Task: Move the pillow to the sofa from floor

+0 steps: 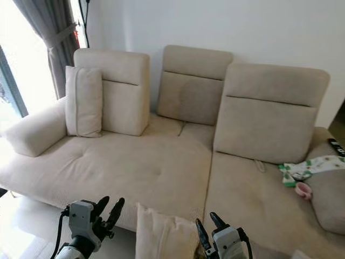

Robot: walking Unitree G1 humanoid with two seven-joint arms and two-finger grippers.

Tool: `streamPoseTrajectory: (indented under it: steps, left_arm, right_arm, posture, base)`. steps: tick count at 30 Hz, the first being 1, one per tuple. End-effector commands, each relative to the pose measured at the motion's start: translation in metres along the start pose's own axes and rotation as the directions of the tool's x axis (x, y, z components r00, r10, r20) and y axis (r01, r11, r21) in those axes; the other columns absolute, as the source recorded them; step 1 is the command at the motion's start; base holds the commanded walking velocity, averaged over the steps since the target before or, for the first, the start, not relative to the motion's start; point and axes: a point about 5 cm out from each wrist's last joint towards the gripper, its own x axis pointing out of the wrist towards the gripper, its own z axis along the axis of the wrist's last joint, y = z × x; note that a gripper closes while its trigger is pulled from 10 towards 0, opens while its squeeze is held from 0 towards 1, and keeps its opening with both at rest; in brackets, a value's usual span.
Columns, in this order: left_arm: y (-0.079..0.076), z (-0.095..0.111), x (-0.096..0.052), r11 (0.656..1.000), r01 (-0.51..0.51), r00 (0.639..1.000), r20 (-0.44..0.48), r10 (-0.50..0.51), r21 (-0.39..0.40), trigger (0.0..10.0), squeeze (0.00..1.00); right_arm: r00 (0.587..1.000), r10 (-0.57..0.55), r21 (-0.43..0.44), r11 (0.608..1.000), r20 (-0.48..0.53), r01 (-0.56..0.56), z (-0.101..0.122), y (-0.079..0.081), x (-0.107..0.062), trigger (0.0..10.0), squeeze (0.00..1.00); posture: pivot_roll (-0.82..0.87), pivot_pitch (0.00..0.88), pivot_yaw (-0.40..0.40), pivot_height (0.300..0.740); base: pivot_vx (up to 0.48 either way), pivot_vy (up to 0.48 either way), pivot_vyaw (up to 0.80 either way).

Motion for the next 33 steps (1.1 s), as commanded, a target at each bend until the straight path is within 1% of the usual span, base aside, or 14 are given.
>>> streamPoseTrajectory:
  steps: [1,16,25,28,30,32,33]
  left_arm:
    - [0.000,-0.003,-0.001,1.000,-0.001,1.000,-0.015,0.001,-0.012,10.0,0.00]
    - [-0.001,-0.002,0.001,1.000,0.001,1.000,-0.010,-0.001,-0.014,10.0,0.00]
    - [-0.001,-0.003,0.002,1.000,0.002,1.000,-0.012,-0.002,-0.024,10.0,0.00]
    - [-0.001,-0.003,0.003,1.000,0.001,1.000,-0.015,-0.001,-0.012,10.0,0.00]
    - [0.001,-0.003,0.006,1.000,0.006,1.000,-0.020,-0.006,0.007,10.0,0.00]
    - [0.001,-0.003,0.006,1.000,0.006,1.000,-0.020,-0.006,0.007,10.0,0.00]
    - [0.002,-0.003,0.009,1.000,0.008,1.000,-0.023,-0.008,0.006,10.0,0.00]
  right_arm:
    - [1.000,-0.002,0.000,1.000,-0.014,0.002,-0.003,0.001,-0.002,10.0,0.00]
    - [1.000,-0.007,-0.001,1.000,-0.006,0.007,-0.003,0.001,0.001,10.0,0.00]
    - [1.000,-0.015,0.002,1.000,-0.002,0.015,-0.003,0.001,0.003,10.0,0.00]
    - [1.000,-0.027,-0.009,1.000,-0.003,0.027,-0.003,0.000,0.003,10.0,0.00]
    - [0.999,-0.044,-0.021,0.999,-0.002,0.044,-0.002,0.000,0.004,10.0,0.00]
    - [0.999,-0.044,-0.021,0.999,-0.002,0.044,-0.002,0.000,0.004,10.0,0.00]
    - [0.999,-0.051,-0.025,0.998,0.000,0.051,-0.002,-0.001,0.005,10.0,0.00]
  posture:
    - [0.03,0.000,-0.005,0.740]
    - [0.03,0.000,-0.005,0.740]
    - [0.03,0.000,-0.004,0.740]
    - [0.03,0.000,-0.004,0.740]
    - [0.03,0.000,-0.003,0.740]
    - [0.03,0.000,-0.003,0.740]
    - [0.03,0.000,-0.003,0.740]
  base:
    - [0.259,0.000,0.00]
    - [0.258,0.000,0.00]
    - [0.000,0.000,0.00]
    - [0.000,0.000,0.00]
    - [0.000,0.000,0.00]
    - [0.000,0.000,0.00]
    - [0.000,0.000,0.00]
